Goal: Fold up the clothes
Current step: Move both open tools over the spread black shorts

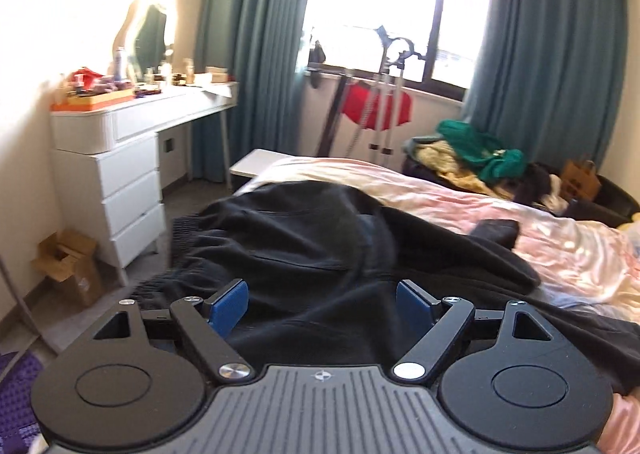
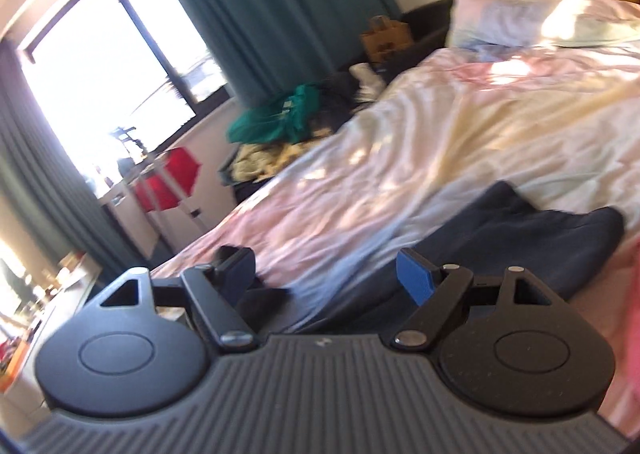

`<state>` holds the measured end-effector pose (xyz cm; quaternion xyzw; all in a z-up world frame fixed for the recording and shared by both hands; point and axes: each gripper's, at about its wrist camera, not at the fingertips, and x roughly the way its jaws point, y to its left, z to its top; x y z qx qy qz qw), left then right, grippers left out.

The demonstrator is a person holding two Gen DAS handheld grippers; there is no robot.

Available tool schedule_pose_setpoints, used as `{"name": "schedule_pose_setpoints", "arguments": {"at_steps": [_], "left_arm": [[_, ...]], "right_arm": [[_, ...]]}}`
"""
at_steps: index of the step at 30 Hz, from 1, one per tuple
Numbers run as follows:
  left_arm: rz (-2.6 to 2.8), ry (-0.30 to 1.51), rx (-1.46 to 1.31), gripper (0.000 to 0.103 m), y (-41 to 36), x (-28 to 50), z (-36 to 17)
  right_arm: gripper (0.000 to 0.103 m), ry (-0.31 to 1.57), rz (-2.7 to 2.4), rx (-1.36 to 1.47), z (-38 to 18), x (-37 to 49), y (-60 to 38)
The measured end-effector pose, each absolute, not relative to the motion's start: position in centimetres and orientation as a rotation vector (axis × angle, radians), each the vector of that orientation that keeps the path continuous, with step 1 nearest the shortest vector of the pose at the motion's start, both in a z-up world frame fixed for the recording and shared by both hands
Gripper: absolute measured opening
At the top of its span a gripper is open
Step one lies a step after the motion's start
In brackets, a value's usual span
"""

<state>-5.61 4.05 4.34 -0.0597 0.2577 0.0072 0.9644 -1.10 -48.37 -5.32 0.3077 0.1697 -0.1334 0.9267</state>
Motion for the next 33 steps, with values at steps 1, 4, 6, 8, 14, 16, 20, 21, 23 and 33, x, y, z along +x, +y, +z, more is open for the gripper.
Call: {"name": "schedule_pose_setpoints", "arguments": {"at_steps": [1,4,6,8,14,16,20,21,23,33], "left_arm": [[0.0,0.523,-0.119,0.083,3.0,-5.0,3.9],[-0.038,0.518,-0.111,0.083,0.2,-3.6,2.7],[-0.056,0.516,-0.105,0.083,-1.2,-2.7,1.8],[-0.065,0.502,-0.099,0.083,-1.7,-1.9,0.2],[-0.062,0.563,-0.121,0.084,-1.2,-0.7,-5.5],[-0.045,0.55,-0.106,0.084,-1.3,-0.5,-5.6],[-0.005,0.499,-0.091,0.087,-1.4,-0.4,-5.9],[0.006,0.494,-0.09,0.087,-1.3,-0.5,-6.0],[-0.001,0.501,-0.1,0.087,-1.3,-0.5,-6.3],[0.009,0.485,-0.1,0.087,-1.7,-1.2,-7.4]], "right_arm": [[0.081,0.347,-0.244,0.618,-5.1,-0.7,-47.1],[0.081,0.342,-0.156,0.578,-4.7,0.4,-43.3],[0.08,0.332,-0.102,0.552,-5.3,0.8,-41.2],[0.08,0.339,-0.056,0.513,-6.4,0.8,-39.4],[0.08,0.374,0.005,0.32,-8.7,0.5,-34.9],[0.08,0.35,0.012,0.298,-8.4,0.8,-34.2],[0.08,0.346,0.017,0.333,-8.5,2.2,-33.9],[0.08,0.352,0.014,0.338,-8.6,2.4,-34.0],[0.079,0.364,0.007,0.35,-8.9,2.9,-34.1],[0.08,0.363,-0.051,0.341,-8.5,6.2,-35.2]]}}
